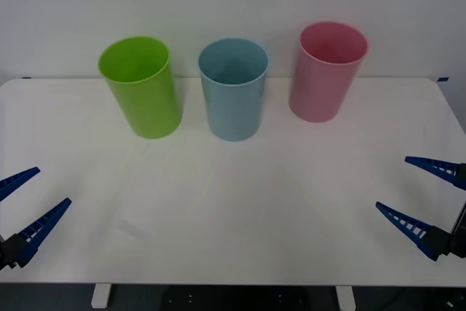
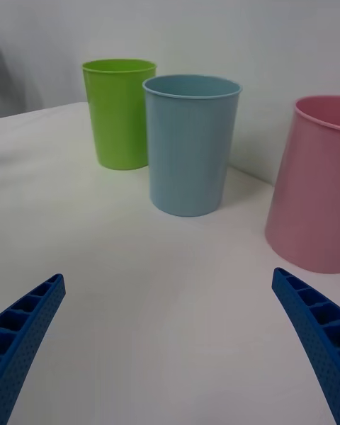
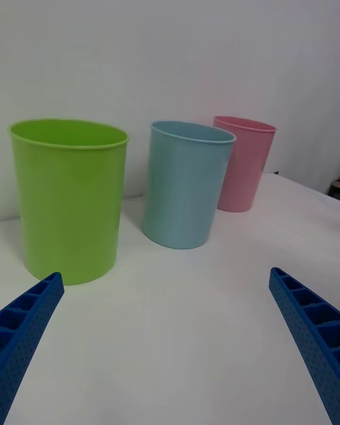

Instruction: Grasp the object on the table and drop it into the matching bin: aluminum can to the light blue bin, PET bottle to the pink bin.

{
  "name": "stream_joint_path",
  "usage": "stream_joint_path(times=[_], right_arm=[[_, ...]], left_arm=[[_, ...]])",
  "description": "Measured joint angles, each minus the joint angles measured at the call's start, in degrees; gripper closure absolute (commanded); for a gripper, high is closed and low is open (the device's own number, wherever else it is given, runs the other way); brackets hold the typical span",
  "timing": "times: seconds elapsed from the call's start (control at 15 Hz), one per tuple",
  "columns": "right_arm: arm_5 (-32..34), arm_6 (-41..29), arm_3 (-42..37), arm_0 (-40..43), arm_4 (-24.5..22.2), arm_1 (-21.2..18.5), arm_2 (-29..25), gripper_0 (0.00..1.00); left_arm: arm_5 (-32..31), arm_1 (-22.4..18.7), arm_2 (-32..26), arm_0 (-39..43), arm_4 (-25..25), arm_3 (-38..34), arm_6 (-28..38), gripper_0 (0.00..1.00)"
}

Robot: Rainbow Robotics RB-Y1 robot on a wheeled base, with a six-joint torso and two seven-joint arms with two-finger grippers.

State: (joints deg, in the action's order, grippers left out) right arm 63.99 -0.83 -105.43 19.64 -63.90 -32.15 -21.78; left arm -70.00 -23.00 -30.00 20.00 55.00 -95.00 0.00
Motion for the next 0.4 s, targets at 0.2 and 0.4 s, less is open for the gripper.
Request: stream_joint_path(times=[0.2, 0.4], right_arm=[[0.7, -0.6, 0.0, 0.4, 0.0, 1.2, -0.5, 0.0], [0.7, -0.7, 0.0, 0.4, 0.0, 1.4, -0.5, 0.0]], left_arm=[[0.0, 0.0, 0.0, 0.0, 0.0, 0.0, 0.0, 0.0], [0.0, 0.0, 0.0, 0.0, 0.0, 0.0, 0.0, 0.0]])
